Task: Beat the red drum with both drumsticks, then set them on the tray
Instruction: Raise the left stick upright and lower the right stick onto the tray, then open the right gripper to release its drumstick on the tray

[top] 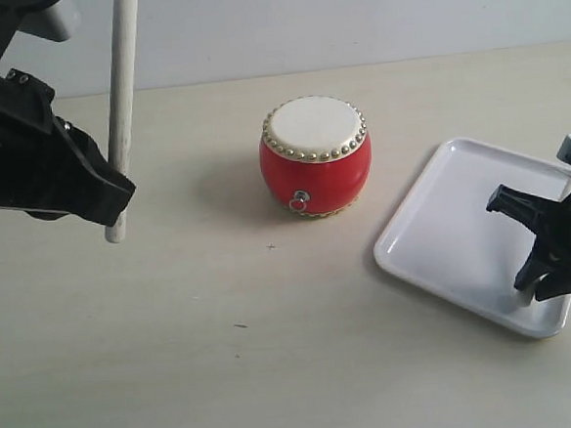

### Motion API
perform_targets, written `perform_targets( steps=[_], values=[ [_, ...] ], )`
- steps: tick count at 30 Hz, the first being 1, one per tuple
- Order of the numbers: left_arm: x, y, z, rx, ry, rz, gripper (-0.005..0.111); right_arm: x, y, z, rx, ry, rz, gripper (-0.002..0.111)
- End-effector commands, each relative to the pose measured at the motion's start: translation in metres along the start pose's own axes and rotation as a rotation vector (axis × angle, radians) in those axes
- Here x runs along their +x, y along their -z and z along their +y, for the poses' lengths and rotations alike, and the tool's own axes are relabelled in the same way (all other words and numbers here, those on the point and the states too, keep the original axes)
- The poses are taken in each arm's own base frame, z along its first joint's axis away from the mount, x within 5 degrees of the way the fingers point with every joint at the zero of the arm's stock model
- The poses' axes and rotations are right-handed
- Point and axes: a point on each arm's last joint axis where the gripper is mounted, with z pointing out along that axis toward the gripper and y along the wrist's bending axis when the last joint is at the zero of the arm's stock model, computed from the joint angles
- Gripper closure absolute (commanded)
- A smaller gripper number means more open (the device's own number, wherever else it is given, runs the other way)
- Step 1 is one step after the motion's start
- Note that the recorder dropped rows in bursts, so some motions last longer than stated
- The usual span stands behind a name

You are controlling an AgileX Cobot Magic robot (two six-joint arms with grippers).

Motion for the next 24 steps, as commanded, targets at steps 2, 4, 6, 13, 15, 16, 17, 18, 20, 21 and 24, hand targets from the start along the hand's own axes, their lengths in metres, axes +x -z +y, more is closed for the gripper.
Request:
perform_targets(
  steps=[2, 4, 6, 13, 15, 16, 17, 18, 20, 21, 24],
  values=[
    [0.0, 0.002, -0.001, 0.009, 0.007, -0.008, 0.107, -0.001, 0.0, -0.002, 0.009, 0.017, 0.003, 0.081],
    [0.0, 0.002, -0.001, 0.008, 0.002, -0.01, 0.107, -0.001, 0.0, -0.002, 0.013, 0.023, 0.002, 0.079],
    [0.0, 0.002, -0.001, 0.008, 0.002, -0.01, 0.107, -0.001, 0.0, -0.002, 0.016, 0.025, 0.002, 0.079],
    [0.002, 0.002, -0.001, 0.012, 0.0, 0.009, 0.107, -0.003, 0.002, -0.002, 0.008, 0.035, -0.026, 0.079],
    [0.002, 0.002, -0.001, 0.014, -0.016, 0.012, 0.107, -0.007, 0.013, 0.003, -0.022, 0.101, -0.119, 0.08],
    [0.002, 0.002, -0.001, 0.014, -0.016, 0.012, 0.107, -0.007, 0.018, 0.004, -0.034, 0.116, -0.149, 0.081],
    [0.002, 0.002, -0.001, 0.014, -0.016, 0.012, 0.107, -0.007, 0.035, 0.008, -0.067, 0.178, -0.228, 0.081],
    [0.002, 0.002, -0.001, 0.014, -0.016, 0.012, 0.107, -0.006, 0.043, 0.01, -0.082, 0.21, -0.264, 0.081],
    [0.002, -0.004, -0.004, 0.051, -0.022, 0.03, 0.107, 0.0, 0.066, 0.013, -0.111, 0.316, -0.347, 0.081],
    [0.003, -0.011, -0.008, 0.101, -0.017, 0.064, 0.107, 0.005, 0.075, 0.014, -0.118, 0.378, -0.364, 0.081],
    [0.001, -0.023, -0.015, 0.198, 0.013, 0.084, 0.107, 0.014, 0.087, 0.014, -0.123, 0.47, -0.374, 0.081]
  ],
)
